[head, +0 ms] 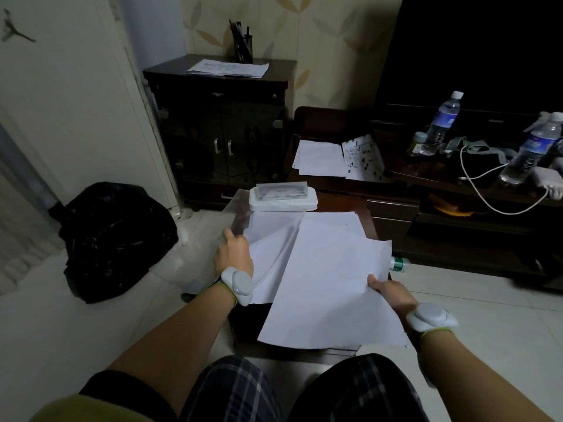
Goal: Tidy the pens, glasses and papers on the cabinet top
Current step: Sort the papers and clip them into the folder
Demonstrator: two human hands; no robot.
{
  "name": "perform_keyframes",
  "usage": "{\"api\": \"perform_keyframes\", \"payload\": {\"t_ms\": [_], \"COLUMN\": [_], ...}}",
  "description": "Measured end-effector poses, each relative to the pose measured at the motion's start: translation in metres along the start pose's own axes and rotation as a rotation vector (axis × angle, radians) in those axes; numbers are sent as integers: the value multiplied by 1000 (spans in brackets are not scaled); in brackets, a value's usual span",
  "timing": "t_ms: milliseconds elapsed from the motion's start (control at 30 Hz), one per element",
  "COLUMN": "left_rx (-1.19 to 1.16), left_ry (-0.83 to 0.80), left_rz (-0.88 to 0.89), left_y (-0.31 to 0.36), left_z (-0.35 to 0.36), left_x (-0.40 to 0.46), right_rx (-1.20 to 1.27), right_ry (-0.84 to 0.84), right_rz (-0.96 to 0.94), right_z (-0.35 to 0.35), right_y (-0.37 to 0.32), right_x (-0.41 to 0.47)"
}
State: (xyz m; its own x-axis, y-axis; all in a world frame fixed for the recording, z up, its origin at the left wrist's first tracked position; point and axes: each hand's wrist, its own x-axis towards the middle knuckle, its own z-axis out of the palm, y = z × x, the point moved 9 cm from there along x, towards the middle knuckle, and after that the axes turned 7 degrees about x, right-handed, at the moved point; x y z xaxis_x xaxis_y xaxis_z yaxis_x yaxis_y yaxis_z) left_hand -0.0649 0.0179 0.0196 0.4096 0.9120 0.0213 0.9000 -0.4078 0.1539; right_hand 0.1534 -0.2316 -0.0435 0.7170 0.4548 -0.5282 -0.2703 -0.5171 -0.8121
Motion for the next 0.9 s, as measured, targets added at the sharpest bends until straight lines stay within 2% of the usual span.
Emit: {"api": "perform_keyframes", "payload": {"t_ms": [400,667,900], "left_rx": [94,203,60], "left_ry": [-4,-36,-9], "left_rz": [81,367,479], "left_y": [6,22,19], "left_z": [4,16,15], "left_x": [-8,-14,-12], "right_rx": [-20,3,80], "right_ry": [-33,25,67], "right_rz": [-59,-79,-88], "right_z": [27,33,39], "right_y": [-11,-19,-20], "right_x": [7,15,15]}}
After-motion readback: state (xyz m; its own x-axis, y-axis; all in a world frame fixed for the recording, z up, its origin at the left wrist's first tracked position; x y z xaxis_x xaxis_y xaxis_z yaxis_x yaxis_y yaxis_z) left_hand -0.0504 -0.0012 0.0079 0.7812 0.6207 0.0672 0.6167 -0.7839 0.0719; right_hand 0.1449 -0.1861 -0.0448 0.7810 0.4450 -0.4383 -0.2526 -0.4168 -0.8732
